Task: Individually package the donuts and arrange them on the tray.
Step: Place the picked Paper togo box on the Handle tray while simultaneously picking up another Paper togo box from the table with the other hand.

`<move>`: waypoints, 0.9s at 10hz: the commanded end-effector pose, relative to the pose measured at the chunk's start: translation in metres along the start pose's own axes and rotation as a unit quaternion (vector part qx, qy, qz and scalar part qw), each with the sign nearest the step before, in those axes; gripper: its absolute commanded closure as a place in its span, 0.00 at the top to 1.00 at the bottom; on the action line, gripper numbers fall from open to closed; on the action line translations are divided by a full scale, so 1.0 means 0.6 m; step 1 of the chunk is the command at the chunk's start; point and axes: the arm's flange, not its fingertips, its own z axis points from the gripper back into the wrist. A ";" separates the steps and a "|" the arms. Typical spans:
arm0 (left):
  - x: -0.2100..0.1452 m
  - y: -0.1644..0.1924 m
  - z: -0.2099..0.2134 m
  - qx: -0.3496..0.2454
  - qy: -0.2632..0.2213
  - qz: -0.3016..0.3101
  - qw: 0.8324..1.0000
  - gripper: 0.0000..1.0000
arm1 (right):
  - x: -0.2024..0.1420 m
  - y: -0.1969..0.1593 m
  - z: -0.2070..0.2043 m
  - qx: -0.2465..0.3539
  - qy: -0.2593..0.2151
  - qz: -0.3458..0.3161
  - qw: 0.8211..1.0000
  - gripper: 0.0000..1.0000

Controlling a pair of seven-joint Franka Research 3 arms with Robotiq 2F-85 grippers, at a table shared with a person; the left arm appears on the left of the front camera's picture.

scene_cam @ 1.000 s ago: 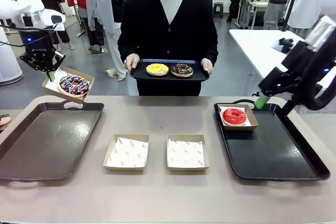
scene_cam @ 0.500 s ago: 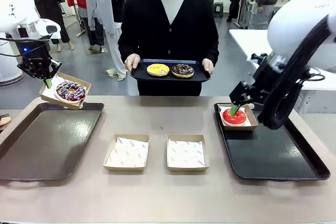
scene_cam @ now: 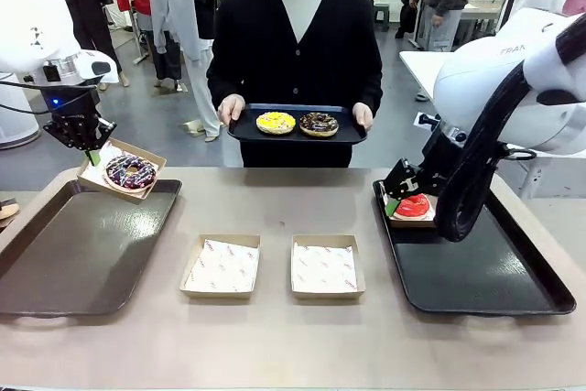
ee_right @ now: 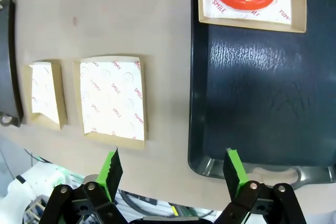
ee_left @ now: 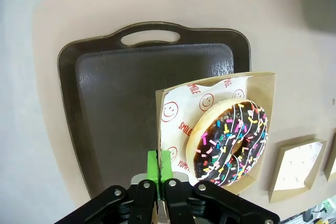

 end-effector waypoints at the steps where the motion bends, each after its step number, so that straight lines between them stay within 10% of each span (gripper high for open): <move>1: -0.001 0.000 0.004 0.000 -0.002 0.002 1.000 0.01 | -0.005 -0.001 0.009 -0.006 0.000 0.005 1.000 1.00; 9: 0.000 0.000 0.000 0.000 0.000 0.000 1.000 0.01 | -0.006 0.019 0.003 -0.037 -0.008 0.002 0.999 1.00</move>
